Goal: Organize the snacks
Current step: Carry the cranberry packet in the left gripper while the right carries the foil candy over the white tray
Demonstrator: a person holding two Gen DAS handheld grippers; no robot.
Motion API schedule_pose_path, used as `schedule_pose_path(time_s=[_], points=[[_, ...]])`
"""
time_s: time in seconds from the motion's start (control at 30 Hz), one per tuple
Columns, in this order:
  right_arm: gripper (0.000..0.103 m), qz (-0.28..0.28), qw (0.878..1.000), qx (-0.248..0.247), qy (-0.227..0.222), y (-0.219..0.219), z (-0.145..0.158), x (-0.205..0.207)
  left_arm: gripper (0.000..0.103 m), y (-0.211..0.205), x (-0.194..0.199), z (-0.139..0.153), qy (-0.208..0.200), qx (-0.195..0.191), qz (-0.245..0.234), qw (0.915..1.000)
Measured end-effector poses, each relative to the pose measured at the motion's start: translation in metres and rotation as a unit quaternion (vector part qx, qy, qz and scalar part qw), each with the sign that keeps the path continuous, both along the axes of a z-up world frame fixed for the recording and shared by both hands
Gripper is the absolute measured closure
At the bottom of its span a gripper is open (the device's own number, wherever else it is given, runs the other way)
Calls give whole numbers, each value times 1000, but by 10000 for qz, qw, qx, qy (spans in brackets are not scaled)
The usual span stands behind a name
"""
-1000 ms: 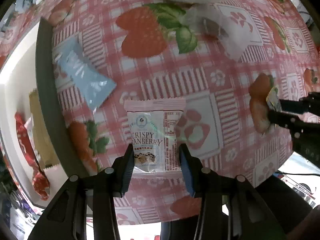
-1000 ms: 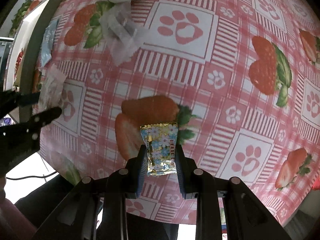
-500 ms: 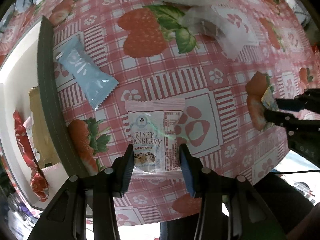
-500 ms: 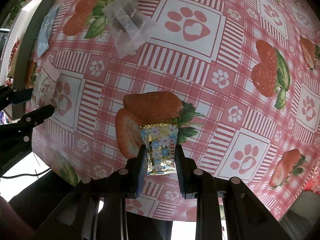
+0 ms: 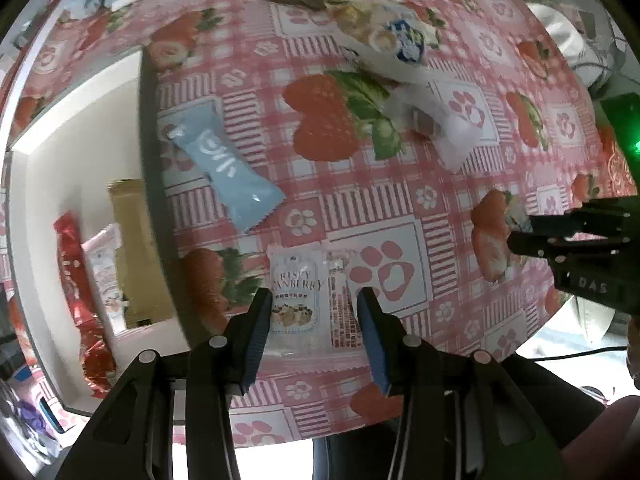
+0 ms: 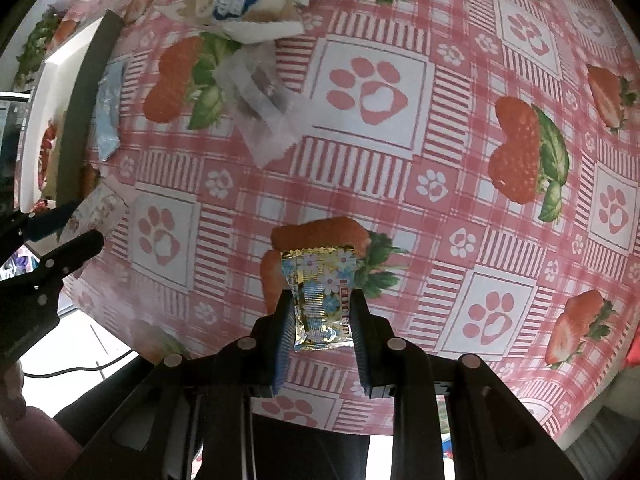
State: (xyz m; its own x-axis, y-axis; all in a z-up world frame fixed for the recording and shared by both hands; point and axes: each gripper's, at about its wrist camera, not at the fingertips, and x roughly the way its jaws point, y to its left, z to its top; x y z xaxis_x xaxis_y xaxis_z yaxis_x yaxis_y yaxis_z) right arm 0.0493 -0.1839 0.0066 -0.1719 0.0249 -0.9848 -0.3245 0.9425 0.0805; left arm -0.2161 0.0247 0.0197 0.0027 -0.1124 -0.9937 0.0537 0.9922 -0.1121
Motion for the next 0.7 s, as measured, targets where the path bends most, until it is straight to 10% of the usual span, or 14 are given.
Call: schedule_pose_path(time_s=[0.7], points=[[74, 1088, 9932, 165, -378, 161, 49, 33, 56, 77, -11, 25, -403, -204, 745, 9962]])
